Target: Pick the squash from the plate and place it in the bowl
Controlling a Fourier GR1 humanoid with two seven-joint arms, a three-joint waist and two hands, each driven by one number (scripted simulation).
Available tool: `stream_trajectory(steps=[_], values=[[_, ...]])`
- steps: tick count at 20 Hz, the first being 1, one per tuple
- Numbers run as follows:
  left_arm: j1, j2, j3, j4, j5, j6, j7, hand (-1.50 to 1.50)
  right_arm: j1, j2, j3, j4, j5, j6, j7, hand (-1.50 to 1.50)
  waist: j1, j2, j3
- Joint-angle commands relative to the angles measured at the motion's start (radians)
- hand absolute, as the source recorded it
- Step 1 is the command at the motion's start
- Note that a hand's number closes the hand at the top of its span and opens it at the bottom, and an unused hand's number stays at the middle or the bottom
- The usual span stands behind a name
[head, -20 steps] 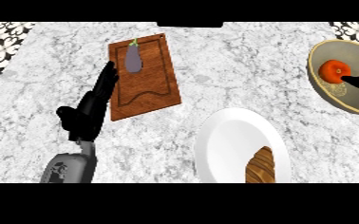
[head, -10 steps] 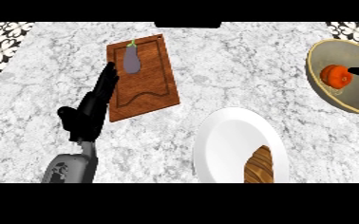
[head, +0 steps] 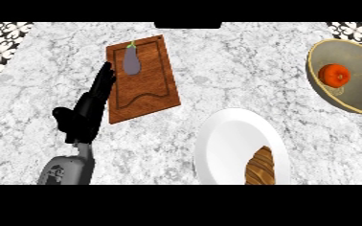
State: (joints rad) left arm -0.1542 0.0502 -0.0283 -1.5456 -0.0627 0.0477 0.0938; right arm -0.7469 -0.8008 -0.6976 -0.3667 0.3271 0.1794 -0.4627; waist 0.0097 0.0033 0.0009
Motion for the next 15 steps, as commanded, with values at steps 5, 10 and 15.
stream_trajectory(steps=[5, 10, 15], values=[[0.048, -0.019, -0.029, -0.020, -0.004, -0.010, -0.028, 0.00, 0.103, -0.122, -0.048, 0.040, -0.112, 0.261, -0.043, -1.50, -0.002, -0.001, 0.000], [0.028, -0.024, -0.025, 0.006, -0.024, 0.010, -0.030, 0.00, 0.183, -0.093, -0.031, 0.049, -0.136, 0.304, -0.141, -1.50, 0.000, 0.000, 0.001], [0.009, -0.017, -0.006, 0.026, -0.034, 0.020, -0.033, 0.00, 0.235, -0.082, -0.004, 0.019, -0.162, 0.295, -0.164, -1.50, -0.005, -0.001, 0.000]])
